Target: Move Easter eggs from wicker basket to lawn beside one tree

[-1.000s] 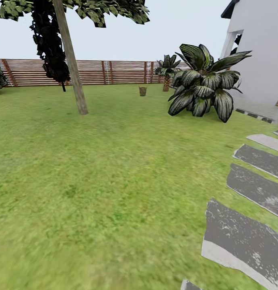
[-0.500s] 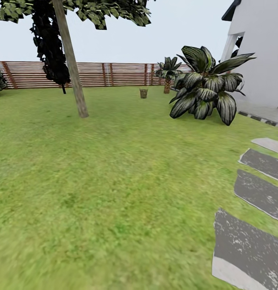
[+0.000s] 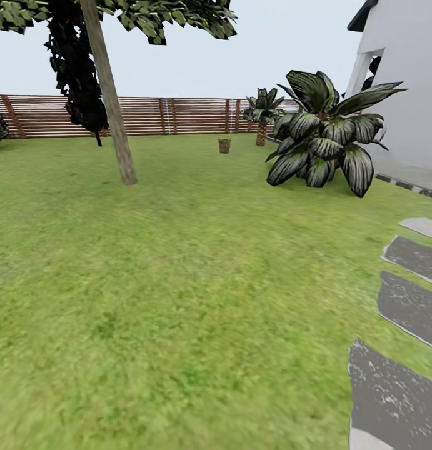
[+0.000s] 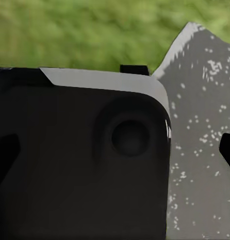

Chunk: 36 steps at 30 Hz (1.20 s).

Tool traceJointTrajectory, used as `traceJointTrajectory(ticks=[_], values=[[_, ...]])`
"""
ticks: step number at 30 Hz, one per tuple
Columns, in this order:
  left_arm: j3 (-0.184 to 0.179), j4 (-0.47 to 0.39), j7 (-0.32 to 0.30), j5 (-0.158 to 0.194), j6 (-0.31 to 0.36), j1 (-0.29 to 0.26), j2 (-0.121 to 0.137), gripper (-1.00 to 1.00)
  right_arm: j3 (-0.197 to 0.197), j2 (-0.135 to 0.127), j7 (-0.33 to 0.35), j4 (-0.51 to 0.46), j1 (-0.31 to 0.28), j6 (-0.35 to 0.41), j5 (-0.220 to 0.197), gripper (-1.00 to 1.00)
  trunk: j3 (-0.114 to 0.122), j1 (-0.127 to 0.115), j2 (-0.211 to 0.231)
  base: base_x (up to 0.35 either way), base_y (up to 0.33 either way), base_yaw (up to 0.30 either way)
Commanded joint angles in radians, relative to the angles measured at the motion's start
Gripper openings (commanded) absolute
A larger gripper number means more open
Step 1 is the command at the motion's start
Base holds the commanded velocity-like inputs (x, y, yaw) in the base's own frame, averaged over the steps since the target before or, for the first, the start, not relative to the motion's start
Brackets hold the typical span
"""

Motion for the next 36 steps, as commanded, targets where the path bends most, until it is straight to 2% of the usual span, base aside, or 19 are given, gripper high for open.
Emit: traceJointTrajectory(ticks=[1,36], values=[[0.005,0.000,0.000,0.001,-0.001,0.000,-0.001,1.00,0.000,0.000,0.000,0.001,-0.001,-0.003,0.001,1.00,-0.001,0.001,0.000,0.314,0.106,0.000],[0.005,0.000,0.000,0.001,-0.001,0.000,0.000,1.00,0.000,0.000,0.000,0.001,-0.001,-0.003,0.001,1.00,-0.001,0.001,0.000,0.314,0.106,0.000]])
